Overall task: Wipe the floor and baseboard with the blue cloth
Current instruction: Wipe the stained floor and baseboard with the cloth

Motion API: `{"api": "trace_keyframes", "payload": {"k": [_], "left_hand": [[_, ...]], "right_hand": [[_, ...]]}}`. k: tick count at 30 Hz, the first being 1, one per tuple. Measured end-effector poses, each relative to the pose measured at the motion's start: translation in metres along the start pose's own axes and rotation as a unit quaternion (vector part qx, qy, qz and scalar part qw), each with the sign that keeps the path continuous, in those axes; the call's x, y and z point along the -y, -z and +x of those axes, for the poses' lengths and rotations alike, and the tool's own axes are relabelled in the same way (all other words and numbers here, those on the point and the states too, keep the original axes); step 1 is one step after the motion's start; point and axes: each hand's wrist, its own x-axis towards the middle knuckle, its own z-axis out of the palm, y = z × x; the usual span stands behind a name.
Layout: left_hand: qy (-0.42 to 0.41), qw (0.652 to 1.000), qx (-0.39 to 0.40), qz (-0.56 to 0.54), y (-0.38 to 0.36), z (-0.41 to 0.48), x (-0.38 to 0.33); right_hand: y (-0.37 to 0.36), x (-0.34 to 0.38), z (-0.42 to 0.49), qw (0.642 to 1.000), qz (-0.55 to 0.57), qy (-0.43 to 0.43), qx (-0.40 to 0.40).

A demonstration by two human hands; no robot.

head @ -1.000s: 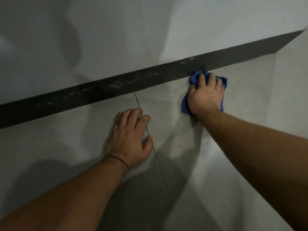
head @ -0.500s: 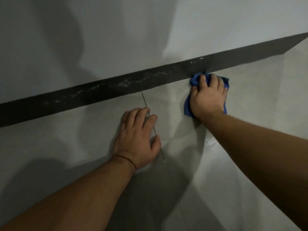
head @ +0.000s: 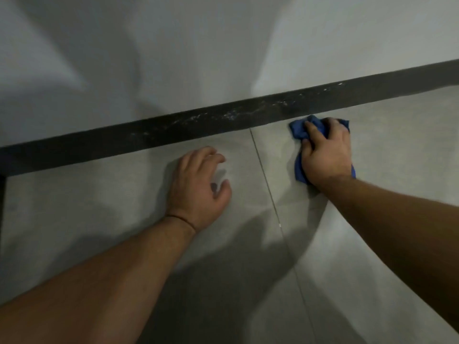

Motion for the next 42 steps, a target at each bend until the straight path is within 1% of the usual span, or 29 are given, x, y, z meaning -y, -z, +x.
{"api": "trace_keyframes", "payload": {"k": [2, 4, 6, 7, 10, 11, 12, 14, 16, 18, 19, 21, 23, 24, 25, 26, 28, 30, 33, 36, 37, 39, 40, 42], "left_hand": [[0.032, 0.998, -0.027, 0.043, 0.021, -0.02, 0.038], [0.07, 0.994, -0.017, 0.076, 0.037, -0.038, 0.069], [0.087, 0.992, 0.001, 0.092, 0.041, -0.049, 0.085], [0.086, 0.991, 0.009, 0.104, 0.04, -0.052, 0.088], [0.078, 0.988, 0.022, 0.132, 0.036, -0.051, 0.091], [0.076, 0.988, 0.022, 0.133, 0.036, -0.051, 0.092], [0.075, 0.988, 0.02, 0.133, 0.036, -0.052, 0.093], [0.069, 0.989, 0.012, 0.133, 0.036, -0.053, 0.095], [0.062, 0.989, 0.006, 0.135, 0.035, -0.052, 0.096], [0.059, 0.989, -0.001, 0.136, 0.034, -0.051, 0.097], [0.056, 0.989, -0.005, 0.139, 0.033, -0.051, 0.097], [0.048, 0.988, -0.01, 0.143, 0.032, -0.051, 0.097], [0.047, 0.988, -0.01, 0.147, 0.032, -0.051, 0.097], [0.049, 0.988, -0.009, 0.148, 0.031, -0.051, 0.097], [0.053, 0.988, -0.007, 0.148, 0.031, -0.051, 0.096], [0.056, 0.987, -0.005, 0.148, 0.031, -0.05, 0.095], [0.062, 0.987, -0.001, 0.148, 0.032, -0.051, 0.094], [0.063, 0.987, 0.007, 0.151, 0.032, -0.051, 0.093], [0.065, 0.987, 0.012, 0.149, 0.032, -0.05, 0.093], [0.069, 0.987, 0.012, 0.146, 0.033, -0.051, 0.092], [0.069, 0.987, 0.012, 0.145, 0.033, -0.051, 0.091], [0.071, 0.987, 0.015, 0.146, 0.035, -0.051, 0.091], [0.07, 0.987, 0.017, 0.147, 0.035, -0.051, 0.091], [0.066, 0.987, 0.016, 0.147, 0.035, -0.05, 0.091]], "right_hand": [[-0.004, 0.015, 0.007, 0.999, -0.002, -0.038, 0.009], [-0.01, 0.036, 0.009, 0.999, 0.019, -0.039, 0.021], [-0.017, 0.058, 0.003, 0.996, 0.067, -0.046, 0.023], [-0.021, 0.068, -0.002, 0.996, 0.077, -0.033, 0.015], [-0.031, 0.086, -0.017, 0.994, 0.045, 0.099, -0.015], [-0.031, 0.085, -0.019, 0.991, 0.057, 0.117, -0.015], [-0.029, 0.082, -0.019, 0.99, 0.074, 0.116, -0.016], [-0.023, 0.073, -0.018, 0.99, 0.115, 0.068, -0.041], [-0.013, 0.061, -0.012, 0.982, 0.166, -0.032, -0.081], [0.0, 0.05, 0.002, 0.96, 0.223, -0.135, -0.107], [0.008, 0.044, 0.013, 0.941, 0.261, -0.179, -0.118], [0.023, 0.034, 0.041, 0.89, 0.354, -0.25, -0.143], [0.035, 0.031, 0.063, 0.831, 0.435, -0.303, -0.167], [0.039, 0.032, 0.07, 0.81, 0.458, -0.32, -0.178], [0.04, 0.035, 0.074, 0.798, 0.47, -0.327, -0.188], [0.039, 0.041, 0.076, 0.798, 0.467, -0.326, -0.197], [0.034, 0.055, 0.074, 0.818, 0.435, -0.312, -0.211], [0.026, 0.068, 0.068, 0.827, 0.43, -0.29, -0.217], [0.018, 0.073, 0.058, 0.832, 0.449, -0.258, -0.2], [0.022, 0.058, 0.05, 0.834, 0.445, -0.273, -0.178], [0.026, 0.05, 0.05, 0.829, 0.443, -0.289, -0.183], [0.037, 0.038, 0.056, 0.806, 0.454, -0.323, -0.199], [0.042, 0.035, 0.059, 0.795, 0.464, -0.336, -0.2], [0.048, 0.037, 0.066, 0.785, 0.478, -0.347, -0.188]]}}
